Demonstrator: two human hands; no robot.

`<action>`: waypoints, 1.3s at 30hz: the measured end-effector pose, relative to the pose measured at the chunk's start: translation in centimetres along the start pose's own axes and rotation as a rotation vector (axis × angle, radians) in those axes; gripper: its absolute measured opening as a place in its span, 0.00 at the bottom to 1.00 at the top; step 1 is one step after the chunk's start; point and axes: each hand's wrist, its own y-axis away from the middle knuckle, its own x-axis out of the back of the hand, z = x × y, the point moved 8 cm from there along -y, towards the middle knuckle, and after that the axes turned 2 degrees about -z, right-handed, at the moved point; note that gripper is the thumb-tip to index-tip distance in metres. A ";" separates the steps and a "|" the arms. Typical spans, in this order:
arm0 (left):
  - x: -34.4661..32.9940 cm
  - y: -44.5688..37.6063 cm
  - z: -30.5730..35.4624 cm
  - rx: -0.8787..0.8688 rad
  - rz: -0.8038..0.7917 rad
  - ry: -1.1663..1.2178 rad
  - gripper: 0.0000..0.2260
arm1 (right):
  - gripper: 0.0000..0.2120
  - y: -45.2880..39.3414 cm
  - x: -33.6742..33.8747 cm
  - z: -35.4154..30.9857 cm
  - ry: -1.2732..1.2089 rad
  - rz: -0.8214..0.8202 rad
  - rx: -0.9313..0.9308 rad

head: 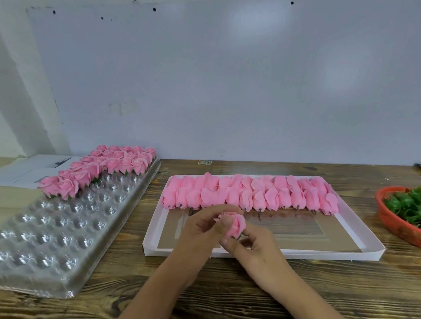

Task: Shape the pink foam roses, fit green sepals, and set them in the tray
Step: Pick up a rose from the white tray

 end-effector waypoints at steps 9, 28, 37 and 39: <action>-0.3 0.0 -0.9 0.091 -0.120 0.159 0.17 | 0.15 -0.2 -0.3 0.7 -0.113 -0.023 -0.010; -0.1 -0.1 -0.4 -0.034 -0.042 -0.197 0.13 | 0.11 0.1 -0.4 -0.5 0.118 -0.021 0.072; -0.4 0.0 -1.3 -0.055 -0.023 -0.312 0.29 | 0.08 0.2 1.9 0.5 0.199 0.256 0.087; -0.3 0.0 -0.8 -0.129 0.036 -0.285 0.25 | 0.10 0.3 2.0 0.0 0.335 0.288 0.124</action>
